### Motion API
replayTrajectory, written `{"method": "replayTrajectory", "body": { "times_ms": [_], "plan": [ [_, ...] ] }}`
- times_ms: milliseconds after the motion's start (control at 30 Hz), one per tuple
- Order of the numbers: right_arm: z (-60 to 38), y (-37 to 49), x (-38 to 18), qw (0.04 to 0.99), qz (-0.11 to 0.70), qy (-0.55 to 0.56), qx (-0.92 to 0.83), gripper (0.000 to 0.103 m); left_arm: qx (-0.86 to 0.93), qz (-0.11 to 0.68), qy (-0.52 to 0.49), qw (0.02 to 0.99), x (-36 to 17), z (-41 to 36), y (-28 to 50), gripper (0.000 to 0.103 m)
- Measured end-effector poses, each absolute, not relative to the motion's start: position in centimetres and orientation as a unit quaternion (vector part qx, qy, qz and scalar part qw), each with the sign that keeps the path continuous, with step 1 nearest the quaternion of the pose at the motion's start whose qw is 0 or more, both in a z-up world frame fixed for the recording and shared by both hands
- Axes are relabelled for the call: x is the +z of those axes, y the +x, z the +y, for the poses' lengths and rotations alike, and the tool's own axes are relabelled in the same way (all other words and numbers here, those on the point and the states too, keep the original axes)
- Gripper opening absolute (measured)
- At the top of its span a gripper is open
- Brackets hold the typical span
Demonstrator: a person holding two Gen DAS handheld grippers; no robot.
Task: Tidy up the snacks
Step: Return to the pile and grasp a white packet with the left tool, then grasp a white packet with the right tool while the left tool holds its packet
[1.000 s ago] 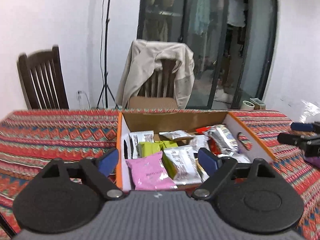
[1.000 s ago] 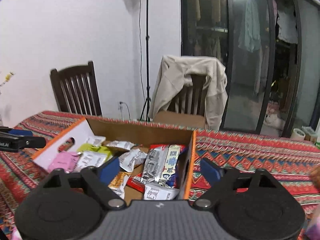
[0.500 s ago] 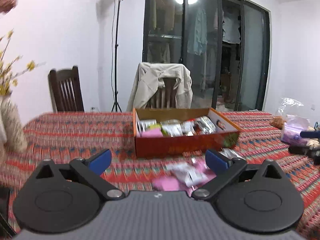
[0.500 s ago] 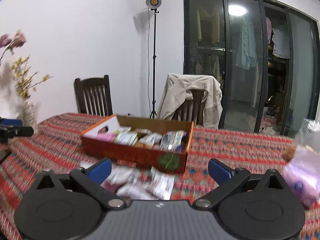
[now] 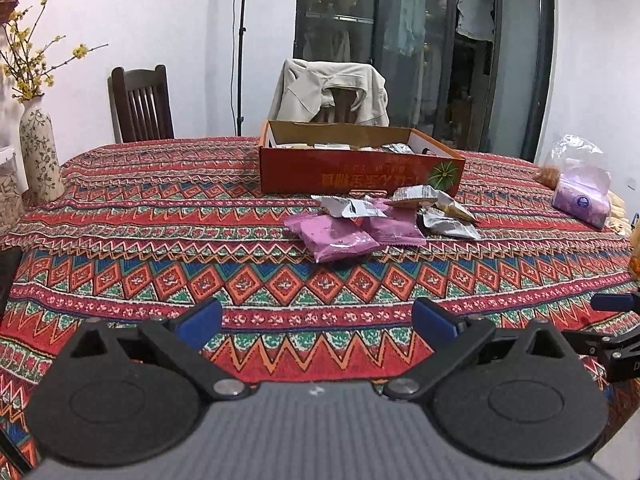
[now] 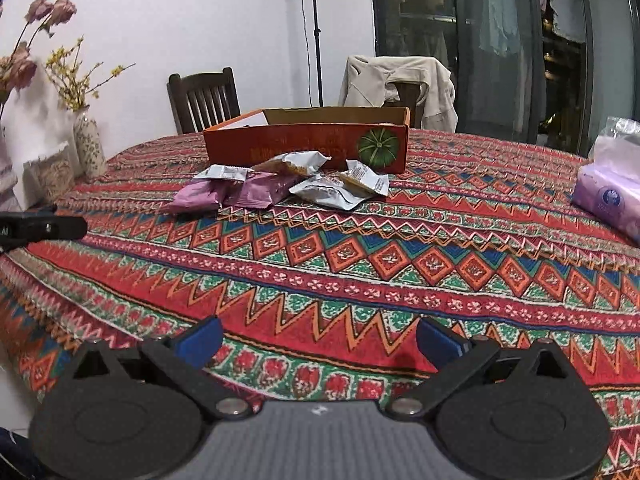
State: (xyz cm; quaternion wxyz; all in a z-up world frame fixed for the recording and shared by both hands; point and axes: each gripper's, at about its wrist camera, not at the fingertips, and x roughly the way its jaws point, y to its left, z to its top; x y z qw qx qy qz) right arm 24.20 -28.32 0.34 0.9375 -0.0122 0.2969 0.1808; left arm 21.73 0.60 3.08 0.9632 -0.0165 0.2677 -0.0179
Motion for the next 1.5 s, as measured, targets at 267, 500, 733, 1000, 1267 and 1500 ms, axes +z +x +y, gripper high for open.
{"method": "replayTrajectory", "body": {
  "times_ms": [267, 500, 733, 1000, 1267, 1500],
  "plan": [
    [-29.4, 24.9, 0.5, 0.942, 0.294, 0.006, 0.165, 0.103, -0.020, 0.275, -0.015, 0.961, 3.1, 0.6, 23.3, 0.103],
    [-29.3, 27.3, 0.3, 0.938, 0.303, 0.022, 0.169, 0.103, -0.031, 0.276, -0.004, 0.961, 3.0, -0.5, 27.9, 0.103],
    [-28.3, 30.7, 2.2, 0.943, 0.281, 0.027, 0.176, 0.103, -0.068, 0.269, -0.001, 0.961, 3.9, -2.2, 35.1, 0.103],
    [-25.8, 35.4, 4.5, 0.950, 0.249, 0.029, 0.185, 0.103, -0.063, 0.300, 0.003, 0.952, 1.1, -3.4, 42.2, 0.068],
    [-22.2, 40.1, 5.0, 0.944, 0.255, 0.038, 0.206, 0.099, -0.065, 0.302, -0.057, 0.949, 0.5, -1.1, 42.1, 0.042],
    [-16.8, 45.5, 4.2, 0.942, 0.277, 0.029, 0.189, 0.090, -0.022, 0.276, -0.122, 0.953, 2.3, 2.3, 41.2, 0.042]
  ]
}}
